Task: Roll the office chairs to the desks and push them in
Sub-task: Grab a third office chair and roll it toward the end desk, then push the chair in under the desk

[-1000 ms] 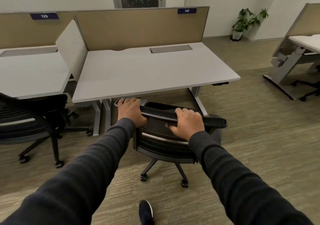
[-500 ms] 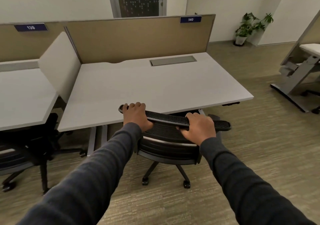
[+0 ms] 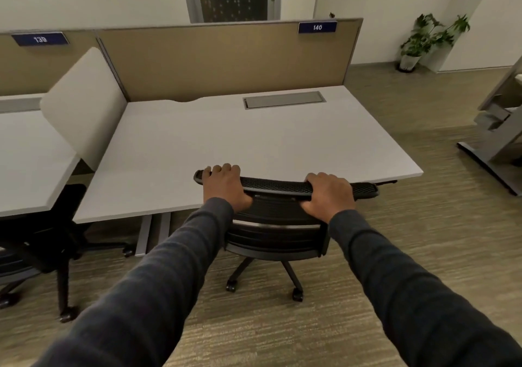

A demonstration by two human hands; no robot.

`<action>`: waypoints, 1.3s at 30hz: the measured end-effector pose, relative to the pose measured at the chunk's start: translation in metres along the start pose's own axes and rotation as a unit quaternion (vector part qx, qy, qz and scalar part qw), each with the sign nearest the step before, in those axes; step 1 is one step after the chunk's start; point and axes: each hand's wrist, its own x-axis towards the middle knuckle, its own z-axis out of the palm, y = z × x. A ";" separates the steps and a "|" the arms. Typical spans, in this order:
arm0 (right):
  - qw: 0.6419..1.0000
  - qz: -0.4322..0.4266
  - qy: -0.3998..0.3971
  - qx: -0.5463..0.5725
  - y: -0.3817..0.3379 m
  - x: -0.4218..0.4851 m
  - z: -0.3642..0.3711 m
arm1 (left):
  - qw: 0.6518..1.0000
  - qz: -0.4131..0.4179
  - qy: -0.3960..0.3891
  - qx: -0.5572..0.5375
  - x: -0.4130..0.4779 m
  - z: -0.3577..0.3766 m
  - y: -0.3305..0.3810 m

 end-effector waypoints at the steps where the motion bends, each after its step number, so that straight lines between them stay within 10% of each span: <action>1: 1.000 -0.006 0.002 0.000 0.003 0.002 0.001 | 1.000 -0.005 0.004 0.003 0.001 0.001 0.003; 22: 0.998 0.012 0.060 0.019 -0.016 -0.060 0.021 | 0.998 0.062 0.025 0.004 -0.066 0.019 -0.001; 39: 0.994 -0.021 0.032 0.098 -0.296 -0.186 0.050 | 0.998 0.059 0.008 0.013 -0.249 0.029 -0.203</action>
